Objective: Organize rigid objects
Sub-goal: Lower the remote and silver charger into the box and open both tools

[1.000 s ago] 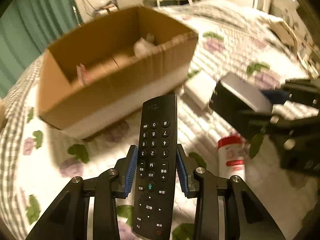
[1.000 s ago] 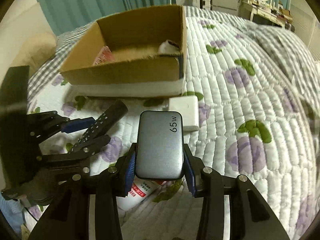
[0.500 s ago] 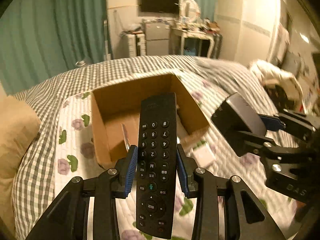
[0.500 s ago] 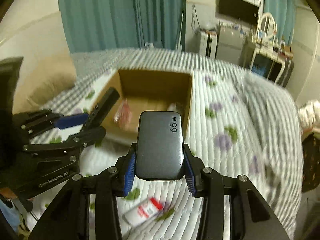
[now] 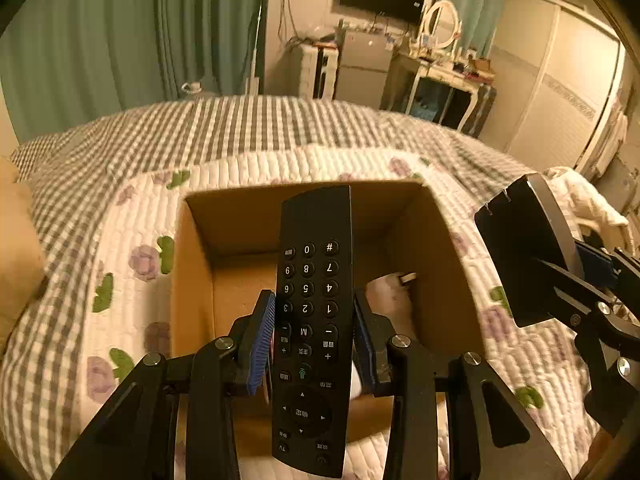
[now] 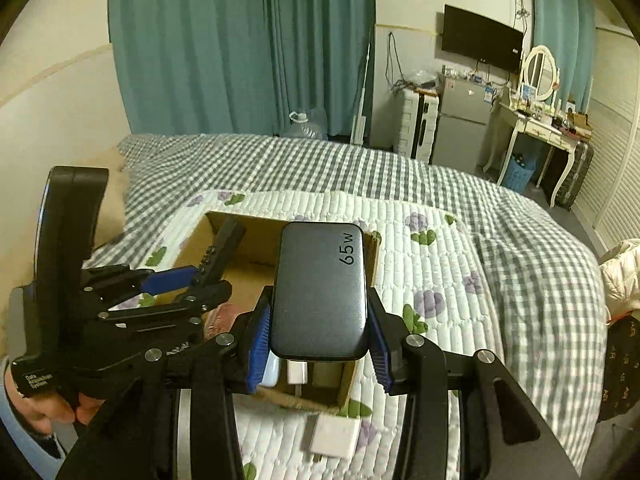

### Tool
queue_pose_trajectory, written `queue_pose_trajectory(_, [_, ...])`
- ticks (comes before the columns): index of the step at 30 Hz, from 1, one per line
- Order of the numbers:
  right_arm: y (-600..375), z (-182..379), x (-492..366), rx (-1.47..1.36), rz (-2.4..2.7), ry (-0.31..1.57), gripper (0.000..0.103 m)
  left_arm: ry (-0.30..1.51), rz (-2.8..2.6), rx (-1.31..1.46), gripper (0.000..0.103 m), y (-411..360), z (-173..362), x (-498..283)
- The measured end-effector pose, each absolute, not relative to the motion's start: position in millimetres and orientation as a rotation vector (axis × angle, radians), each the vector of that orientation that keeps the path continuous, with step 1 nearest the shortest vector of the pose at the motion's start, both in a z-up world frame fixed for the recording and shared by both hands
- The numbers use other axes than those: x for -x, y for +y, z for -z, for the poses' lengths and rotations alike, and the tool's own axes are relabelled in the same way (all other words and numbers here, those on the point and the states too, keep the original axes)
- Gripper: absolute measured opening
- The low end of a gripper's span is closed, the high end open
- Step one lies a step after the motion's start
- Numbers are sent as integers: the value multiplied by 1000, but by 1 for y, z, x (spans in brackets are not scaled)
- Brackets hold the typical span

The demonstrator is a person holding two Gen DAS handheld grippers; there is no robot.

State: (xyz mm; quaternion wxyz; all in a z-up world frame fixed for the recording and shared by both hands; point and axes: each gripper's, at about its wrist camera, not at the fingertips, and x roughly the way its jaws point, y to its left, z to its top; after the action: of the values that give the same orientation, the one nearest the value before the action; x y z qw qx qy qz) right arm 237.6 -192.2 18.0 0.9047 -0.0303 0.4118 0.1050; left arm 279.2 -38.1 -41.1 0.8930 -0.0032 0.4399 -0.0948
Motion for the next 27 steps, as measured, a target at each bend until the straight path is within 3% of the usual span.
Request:
queue_pose_trajectory(8, [-193,22,-256,48,-244,902,41,953,198,-26,38,-46,73,-298])
queue_pose_trajectory(10, [-193,27,-258,41,-255,908,41,934,181,-33,45,-45,73,-298])
queue_pose_trajectory(11, [-194,29,-258,36,-257,910,41,929,170,-42,54,-46,71,-297])
queue_pose_trajectory(13, [-195,31,-259,29,-258,914,42,924,144,-56,59,-43,67,-297])
queue_pose_trajectory(21, [-191,31,-265,13,-266,910,42,878,84,-63,59,-19,52,-287])
queue_pose_trajectory(27, [-166,62,-284,55,-278,972,42,854,99,-19,59,1,51,-282])
